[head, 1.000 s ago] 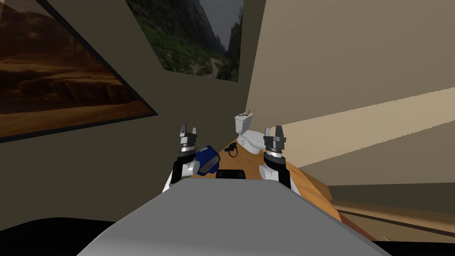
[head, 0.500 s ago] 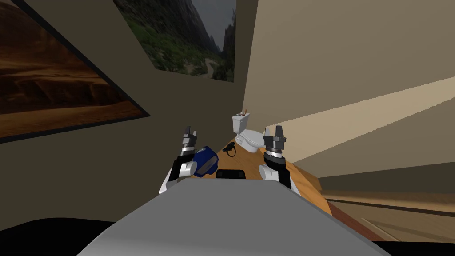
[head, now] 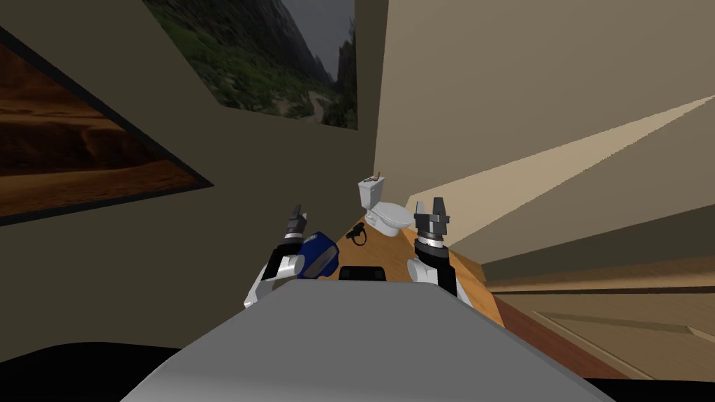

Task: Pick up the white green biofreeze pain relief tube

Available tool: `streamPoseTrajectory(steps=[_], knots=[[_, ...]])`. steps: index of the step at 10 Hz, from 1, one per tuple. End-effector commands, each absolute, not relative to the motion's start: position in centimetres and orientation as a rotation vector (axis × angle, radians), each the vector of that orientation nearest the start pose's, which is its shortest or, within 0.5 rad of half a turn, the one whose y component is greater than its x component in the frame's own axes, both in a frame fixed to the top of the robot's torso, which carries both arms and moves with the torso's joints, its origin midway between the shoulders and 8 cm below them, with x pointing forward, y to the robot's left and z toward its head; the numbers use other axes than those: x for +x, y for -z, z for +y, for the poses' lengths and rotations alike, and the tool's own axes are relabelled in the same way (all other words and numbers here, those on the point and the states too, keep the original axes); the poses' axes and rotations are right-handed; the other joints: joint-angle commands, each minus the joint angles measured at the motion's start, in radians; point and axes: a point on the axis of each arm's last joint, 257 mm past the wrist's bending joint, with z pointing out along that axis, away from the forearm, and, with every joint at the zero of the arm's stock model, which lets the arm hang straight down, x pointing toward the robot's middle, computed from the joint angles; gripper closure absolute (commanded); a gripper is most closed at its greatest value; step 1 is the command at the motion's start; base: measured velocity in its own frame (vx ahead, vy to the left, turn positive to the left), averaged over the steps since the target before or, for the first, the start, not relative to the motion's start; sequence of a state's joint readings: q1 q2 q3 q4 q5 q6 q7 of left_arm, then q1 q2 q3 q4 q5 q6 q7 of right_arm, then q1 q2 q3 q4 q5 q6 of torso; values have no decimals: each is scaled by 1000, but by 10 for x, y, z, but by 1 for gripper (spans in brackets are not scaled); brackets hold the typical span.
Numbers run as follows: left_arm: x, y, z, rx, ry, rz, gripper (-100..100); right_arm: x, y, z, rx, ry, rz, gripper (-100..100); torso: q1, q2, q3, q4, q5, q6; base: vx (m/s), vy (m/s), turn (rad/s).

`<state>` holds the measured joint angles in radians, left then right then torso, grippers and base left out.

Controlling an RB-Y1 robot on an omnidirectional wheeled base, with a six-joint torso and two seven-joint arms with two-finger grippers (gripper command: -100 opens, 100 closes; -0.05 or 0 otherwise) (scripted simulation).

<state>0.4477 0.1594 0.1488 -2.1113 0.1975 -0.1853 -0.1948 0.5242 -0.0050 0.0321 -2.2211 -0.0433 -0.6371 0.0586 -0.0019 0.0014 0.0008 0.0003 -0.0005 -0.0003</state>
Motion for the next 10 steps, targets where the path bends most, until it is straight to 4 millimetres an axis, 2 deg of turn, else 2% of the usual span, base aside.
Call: streamPoseTrajectory(steps=[1, 3, 4, 6, 7, 8, 9, 10], knots=[[403, 110, 379, -952, 944, 988, -100, 330, -16, -276, 621, -1307, 561, 0, 0, 0, 0, 0, 0, 0, -18, -30, -115], [402, 144, 408, -1040, 865, 1037, -100, 330, -16, -276, 621, -1307, 561, 0, 0, 0, 0, 0, 0, 0, -17, -35, -209], [403, 148, 408, -1051, 860, 1047, -100, 330, -16, -276, 621, -1307, 561, 0, 0, 0, 0, 0, 0, 0, -9, -17, -41], [398, 184, 437, -1149, 782, 1092, -100, 330, -16, -276, 621, -1307, 561, 0, 1, -1, 0, 0, 0, 0, -8, -22, -150], [398, 186, 437, -1156, 779, 1099, -100, 330, -16, -276, 621, -1307, 561, 0, 1, 0, 0, 0, 0, 0, -10, -11, -64], [394, 205, 451, -1209, 742, 1120, -100, 330, -16, -276, 621, -1307, 561, 0, 1, 0, 0, 0, 0, 0, -7, -11, -111], [394, 206, 451, -1212, 741, 1123, -100, 330, -16, -276, 621, -1307, 561, 0, 2, 0, 0, 0, 0, 0, -5, -6, -74], [389, 225, 465, -1268, 704, 1144, -100, 330, -16, -276, 621, -1307, 561, 0, 2, -1, 0, 0, 0, 0, -5, -8, -122]])
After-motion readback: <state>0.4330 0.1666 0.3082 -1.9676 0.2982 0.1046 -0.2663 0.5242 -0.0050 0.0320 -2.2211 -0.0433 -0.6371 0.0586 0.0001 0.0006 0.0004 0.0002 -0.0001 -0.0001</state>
